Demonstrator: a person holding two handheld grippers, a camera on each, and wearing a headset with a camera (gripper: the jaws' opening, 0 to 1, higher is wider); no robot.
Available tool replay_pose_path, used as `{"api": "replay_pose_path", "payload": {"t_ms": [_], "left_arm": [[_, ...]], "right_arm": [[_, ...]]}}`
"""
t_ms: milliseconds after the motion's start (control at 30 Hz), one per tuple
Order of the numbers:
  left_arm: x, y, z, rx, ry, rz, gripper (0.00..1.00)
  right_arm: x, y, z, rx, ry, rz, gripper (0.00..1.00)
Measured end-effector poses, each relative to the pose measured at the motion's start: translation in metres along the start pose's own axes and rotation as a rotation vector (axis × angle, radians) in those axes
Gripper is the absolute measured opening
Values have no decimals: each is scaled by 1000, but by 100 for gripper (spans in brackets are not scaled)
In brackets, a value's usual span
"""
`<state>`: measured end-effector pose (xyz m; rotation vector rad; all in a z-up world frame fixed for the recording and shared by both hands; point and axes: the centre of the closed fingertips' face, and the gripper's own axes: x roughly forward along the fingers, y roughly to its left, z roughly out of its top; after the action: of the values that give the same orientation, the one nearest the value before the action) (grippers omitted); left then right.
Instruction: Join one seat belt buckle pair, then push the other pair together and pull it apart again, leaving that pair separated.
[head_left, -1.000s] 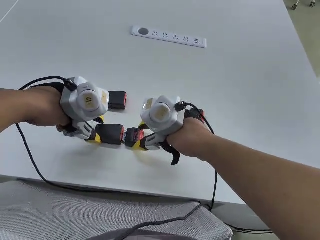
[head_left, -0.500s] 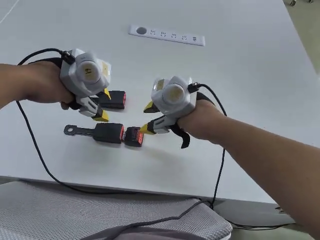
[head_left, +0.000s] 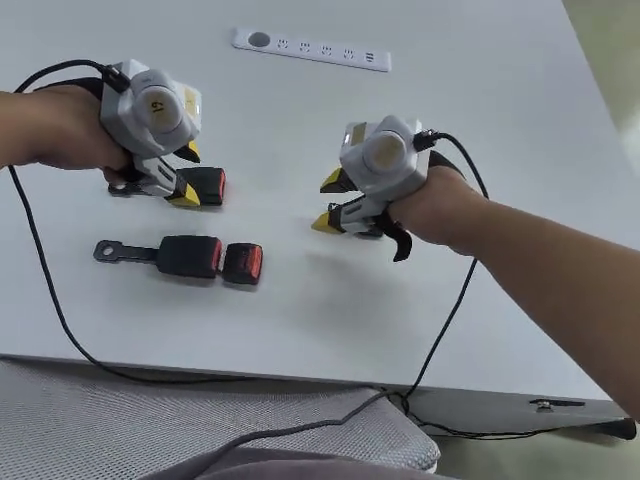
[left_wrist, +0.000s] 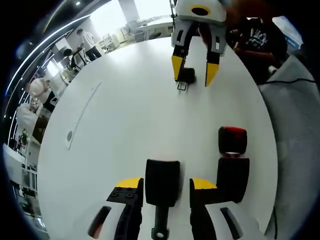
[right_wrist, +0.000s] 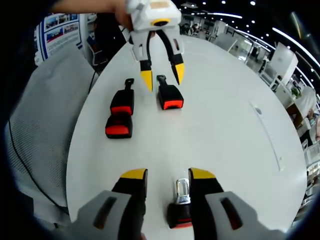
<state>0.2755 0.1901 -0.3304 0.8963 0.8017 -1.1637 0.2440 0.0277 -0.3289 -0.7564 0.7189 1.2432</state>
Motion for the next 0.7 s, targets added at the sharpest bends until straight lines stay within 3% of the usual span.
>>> {"api": "replay_pose_path", "payload": {"t_ms": [167,533,700], "left_arm": [[5,8,-11,7,28,-14,37],[21,5,-26,-4,75,-70,36],[25,2,-27,-7,79,-102,33]], "right_arm": [[-9,-8,-24,22,39,-15,33],[-13,-14,-63,54,112,3,33],[-8,-15,-67,51,121,16,34]]}}
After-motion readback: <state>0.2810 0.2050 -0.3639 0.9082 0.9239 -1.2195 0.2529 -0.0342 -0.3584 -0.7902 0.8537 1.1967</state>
